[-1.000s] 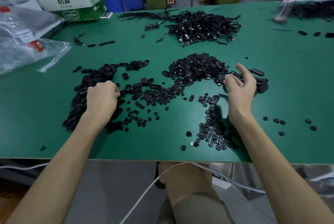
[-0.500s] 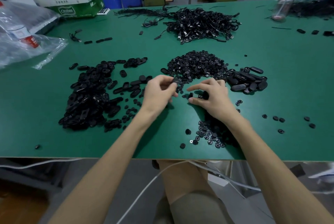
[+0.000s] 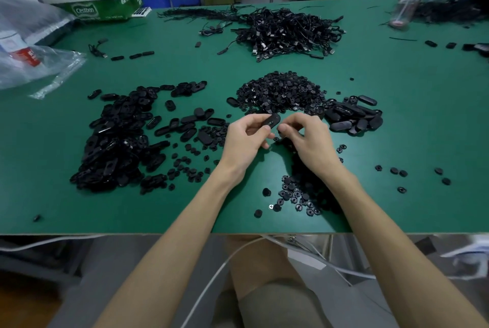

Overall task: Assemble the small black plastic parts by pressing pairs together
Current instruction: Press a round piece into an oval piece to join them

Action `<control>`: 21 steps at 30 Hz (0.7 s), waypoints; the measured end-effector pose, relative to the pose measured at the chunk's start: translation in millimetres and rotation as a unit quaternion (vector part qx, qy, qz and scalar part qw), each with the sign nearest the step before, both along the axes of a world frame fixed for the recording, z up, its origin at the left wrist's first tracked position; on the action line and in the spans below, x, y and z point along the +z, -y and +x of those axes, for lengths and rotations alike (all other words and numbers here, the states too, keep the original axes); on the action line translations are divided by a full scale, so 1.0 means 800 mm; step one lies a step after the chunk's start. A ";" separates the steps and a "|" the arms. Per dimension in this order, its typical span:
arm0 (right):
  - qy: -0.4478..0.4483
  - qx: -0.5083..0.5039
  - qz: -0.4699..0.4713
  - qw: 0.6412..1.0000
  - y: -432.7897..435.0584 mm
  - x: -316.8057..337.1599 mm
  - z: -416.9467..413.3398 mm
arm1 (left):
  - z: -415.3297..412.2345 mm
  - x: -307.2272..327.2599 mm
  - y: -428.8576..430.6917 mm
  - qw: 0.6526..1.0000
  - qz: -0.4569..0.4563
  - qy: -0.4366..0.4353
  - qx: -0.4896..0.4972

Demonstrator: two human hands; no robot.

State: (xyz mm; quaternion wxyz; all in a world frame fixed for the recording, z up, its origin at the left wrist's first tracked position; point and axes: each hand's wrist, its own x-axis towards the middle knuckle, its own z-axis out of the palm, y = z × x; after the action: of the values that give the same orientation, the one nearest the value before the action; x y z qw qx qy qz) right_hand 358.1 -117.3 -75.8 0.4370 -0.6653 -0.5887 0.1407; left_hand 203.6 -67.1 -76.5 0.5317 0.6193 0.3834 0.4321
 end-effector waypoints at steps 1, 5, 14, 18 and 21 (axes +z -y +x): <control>-0.013 0.000 0.014 1.000 0.001 0.000 0.000 | 0.000 -0.002 -0.001 1.000 0.001 0.000 0.000; -0.047 -0.004 0.027 0.998 0.001 0.002 -0.001 | 0.000 -0.003 0.000 1.000 0.003 0.006 -0.002; -0.075 -0.013 0.032 0.997 0.003 0.003 0.002 | 0.003 -0.004 0.002 1.000 0.007 -0.006 0.001; -0.090 -0.014 0.043 0.995 0.004 0.004 0.002 | 0.002 -0.005 0.000 1.000 0.001 0.007 0.018; -0.096 -0.008 0.044 0.994 0.004 0.004 0.002 | 0.001 -0.006 -0.001 1.000 -0.012 0.015 0.022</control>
State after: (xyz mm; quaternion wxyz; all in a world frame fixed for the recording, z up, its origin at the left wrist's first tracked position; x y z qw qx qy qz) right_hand 359.7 -120.5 -72.5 0.5216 -0.6335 -0.5442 0.1745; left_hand 204.1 -66.3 -81.1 0.5351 0.5977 0.3943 0.4482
